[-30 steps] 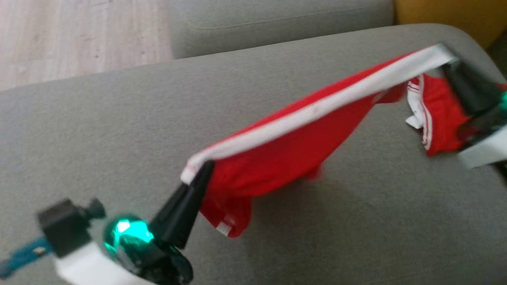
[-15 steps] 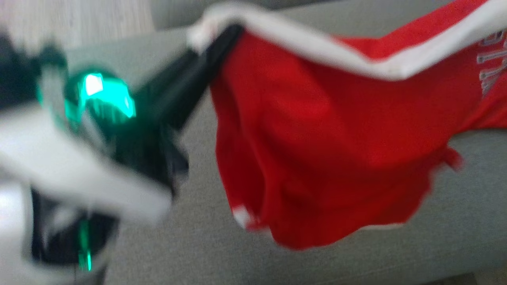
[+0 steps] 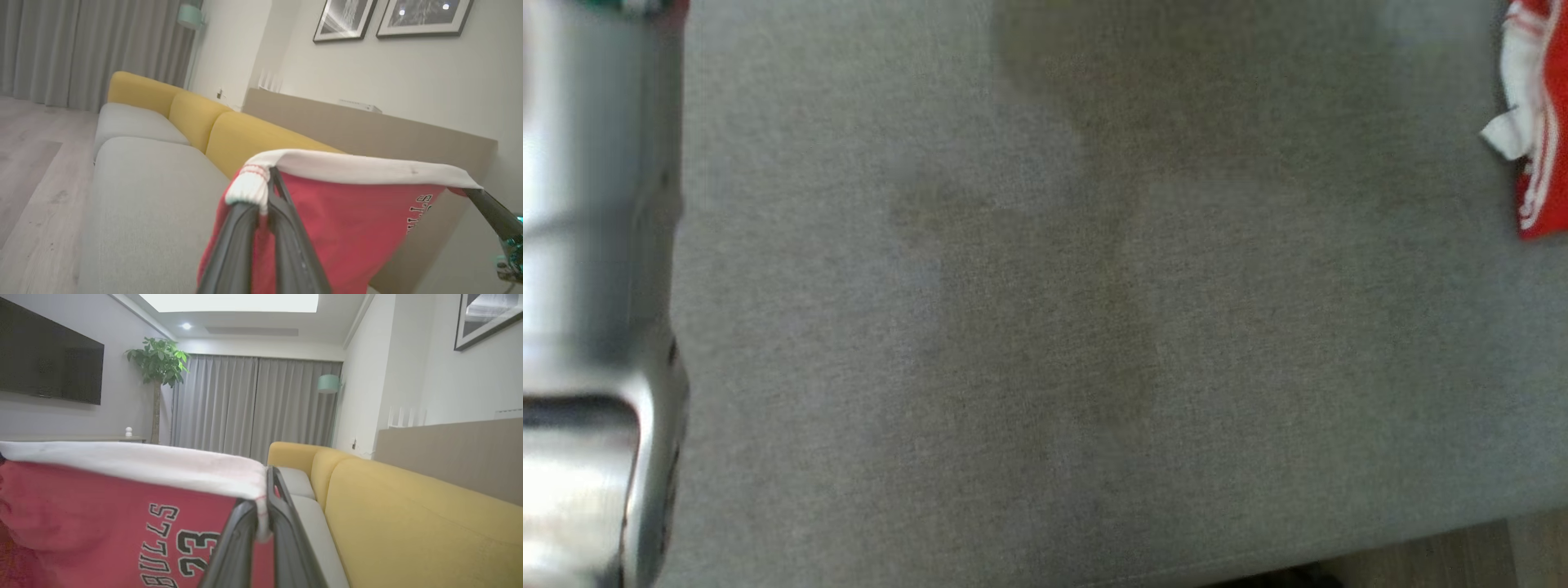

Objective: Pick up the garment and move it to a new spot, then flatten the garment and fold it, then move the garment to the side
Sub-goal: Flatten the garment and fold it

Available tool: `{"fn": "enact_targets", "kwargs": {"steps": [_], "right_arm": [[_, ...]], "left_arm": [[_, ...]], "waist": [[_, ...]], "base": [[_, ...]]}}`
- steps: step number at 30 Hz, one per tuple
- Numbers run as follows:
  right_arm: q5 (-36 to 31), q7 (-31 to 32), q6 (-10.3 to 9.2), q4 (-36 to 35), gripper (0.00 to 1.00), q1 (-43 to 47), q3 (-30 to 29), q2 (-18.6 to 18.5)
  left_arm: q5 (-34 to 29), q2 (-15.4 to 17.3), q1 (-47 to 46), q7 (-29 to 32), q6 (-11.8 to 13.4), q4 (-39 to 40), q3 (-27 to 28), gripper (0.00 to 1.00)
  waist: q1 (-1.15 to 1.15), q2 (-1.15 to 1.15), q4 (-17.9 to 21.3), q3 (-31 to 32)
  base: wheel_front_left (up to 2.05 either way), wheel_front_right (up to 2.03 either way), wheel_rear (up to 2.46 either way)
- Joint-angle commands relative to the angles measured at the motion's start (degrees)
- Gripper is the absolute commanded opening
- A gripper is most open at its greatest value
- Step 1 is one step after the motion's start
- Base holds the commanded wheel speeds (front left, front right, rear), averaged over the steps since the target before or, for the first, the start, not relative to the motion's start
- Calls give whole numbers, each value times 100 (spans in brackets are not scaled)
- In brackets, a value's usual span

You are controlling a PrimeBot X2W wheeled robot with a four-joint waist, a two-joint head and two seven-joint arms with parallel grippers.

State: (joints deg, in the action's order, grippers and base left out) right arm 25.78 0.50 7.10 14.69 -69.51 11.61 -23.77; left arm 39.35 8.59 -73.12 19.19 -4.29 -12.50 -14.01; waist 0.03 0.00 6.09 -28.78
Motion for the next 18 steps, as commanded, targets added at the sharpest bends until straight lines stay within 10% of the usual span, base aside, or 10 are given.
{"fn": "enact_targets", "kwargs": {"steps": [1, 8, 18], "right_arm": [[-93, -126, 39, 47, 0, -85, -45, 90], [-128, -742, 39, 890, 0, 377, 1013, 200], [-449, -1144, 39, 198, 0, 2756, 1929, -1087]], "left_arm": [[-152, 190, -211, -276, -41, -58, 184, 0], [-181, 276, 300, -1435, -299, -1261, -245, 0], [476, 1244, 3090, -2080, -318, -17, -1609, 0]], "waist": [[-3, 0, 44, -252], [-3, 0, 110, -192], [-3, 0, 46, 573]], "base": [[0, 0, 0], [0, 0, 0], [0, 0, 0]]}}
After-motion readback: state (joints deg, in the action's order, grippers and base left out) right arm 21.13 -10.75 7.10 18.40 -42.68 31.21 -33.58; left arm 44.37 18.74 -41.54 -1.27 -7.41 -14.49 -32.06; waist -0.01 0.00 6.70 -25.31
